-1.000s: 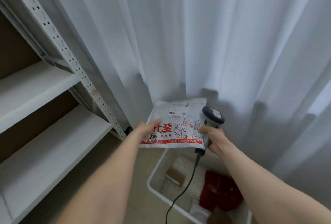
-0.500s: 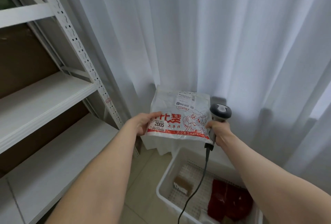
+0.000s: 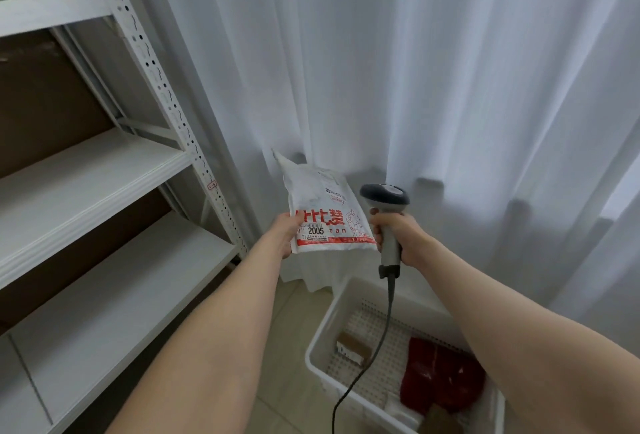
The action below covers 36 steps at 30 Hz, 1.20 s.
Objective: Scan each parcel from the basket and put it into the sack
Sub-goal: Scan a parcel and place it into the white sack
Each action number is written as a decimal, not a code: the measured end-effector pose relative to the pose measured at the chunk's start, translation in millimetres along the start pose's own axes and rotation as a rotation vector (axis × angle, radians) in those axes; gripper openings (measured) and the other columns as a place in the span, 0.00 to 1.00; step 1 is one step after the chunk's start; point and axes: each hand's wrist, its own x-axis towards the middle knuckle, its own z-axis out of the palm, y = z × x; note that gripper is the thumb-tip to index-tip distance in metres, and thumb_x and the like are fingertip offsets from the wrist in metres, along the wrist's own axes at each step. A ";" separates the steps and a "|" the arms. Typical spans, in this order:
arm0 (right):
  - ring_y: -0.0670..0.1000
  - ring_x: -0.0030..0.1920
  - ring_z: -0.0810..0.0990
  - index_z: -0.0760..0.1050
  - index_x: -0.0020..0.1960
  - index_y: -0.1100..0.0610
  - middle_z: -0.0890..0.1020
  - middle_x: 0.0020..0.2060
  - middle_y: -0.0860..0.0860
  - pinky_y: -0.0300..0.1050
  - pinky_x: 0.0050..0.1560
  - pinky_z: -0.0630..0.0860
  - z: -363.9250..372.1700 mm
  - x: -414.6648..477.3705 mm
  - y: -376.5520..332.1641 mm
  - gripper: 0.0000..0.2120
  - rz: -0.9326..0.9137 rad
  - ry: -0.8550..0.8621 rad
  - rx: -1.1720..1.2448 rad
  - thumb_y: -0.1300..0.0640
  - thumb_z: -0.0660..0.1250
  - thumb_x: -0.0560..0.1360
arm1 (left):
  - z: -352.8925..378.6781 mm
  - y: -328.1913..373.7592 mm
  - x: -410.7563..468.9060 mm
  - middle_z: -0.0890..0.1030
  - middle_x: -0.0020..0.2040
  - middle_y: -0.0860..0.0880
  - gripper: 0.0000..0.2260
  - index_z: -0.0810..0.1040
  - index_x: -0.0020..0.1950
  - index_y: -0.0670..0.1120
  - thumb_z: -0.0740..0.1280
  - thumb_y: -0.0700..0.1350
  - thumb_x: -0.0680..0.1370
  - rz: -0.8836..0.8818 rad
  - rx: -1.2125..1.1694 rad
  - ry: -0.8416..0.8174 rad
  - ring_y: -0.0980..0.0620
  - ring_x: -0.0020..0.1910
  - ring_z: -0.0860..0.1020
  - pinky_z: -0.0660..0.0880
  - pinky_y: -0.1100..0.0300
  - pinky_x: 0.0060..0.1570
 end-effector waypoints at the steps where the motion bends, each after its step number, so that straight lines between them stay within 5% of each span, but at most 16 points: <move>1: 0.48 0.28 0.73 0.74 0.55 0.61 0.76 0.31 0.53 0.41 0.31 0.74 6.0 -2.2 0.6 0.10 0.001 -0.038 -0.045 0.65 0.68 0.75 | 0.1 -2.4 0.1 0.82 0.54 0.42 0.12 0.74 0.61 0.41 0.60 0.46 0.82 0.002 -0.034 -0.003 0.43 0.51 0.81 0.77 0.43 0.56; 11: 0.47 0.26 0.71 0.74 0.53 0.60 0.75 0.28 0.51 0.40 0.30 0.71 37.4 -23.4 6.1 0.07 0.066 -0.221 -0.244 0.61 0.65 0.76 | -6.7 -10.9 -7.8 0.82 0.46 0.46 0.08 0.73 0.55 0.47 0.58 0.48 0.82 -0.018 -0.169 0.067 0.45 0.50 0.82 0.78 0.46 0.55; 21: 0.47 0.25 0.71 0.73 0.51 0.59 0.75 0.27 0.52 0.39 0.29 0.71 42.3 -35.9 7.7 0.05 0.144 -0.212 -0.242 0.60 0.63 0.76 | -9.2 -16.4 -14.2 0.80 0.42 0.47 0.07 0.72 0.56 0.49 0.57 0.49 0.83 -0.028 -0.239 0.094 0.47 0.42 0.81 0.78 0.46 0.56; 29: 0.46 0.26 0.71 0.74 0.51 0.61 0.76 0.28 0.51 0.38 0.29 0.72 46.5 -42.8 0.0 0.06 0.169 -0.238 -0.280 0.60 0.63 0.75 | -15.0 -18.9 -16.6 0.81 0.44 0.47 0.06 0.73 0.52 0.50 0.58 0.49 0.82 -0.046 -0.212 0.092 0.46 0.49 0.82 0.78 0.48 0.56; 36: 0.46 0.26 0.71 0.74 0.52 0.60 0.75 0.28 0.51 0.38 0.29 0.72 51.7 -46.4 -3.0 0.06 0.172 -0.221 -0.293 0.60 0.62 0.75 | -20.3 -20.0 -17.9 0.80 0.44 0.47 0.06 0.72 0.54 0.49 0.57 0.48 0.83 -0.043 -0.217 0.094 0.47 0.45 0.81 0.78 0.48 0.56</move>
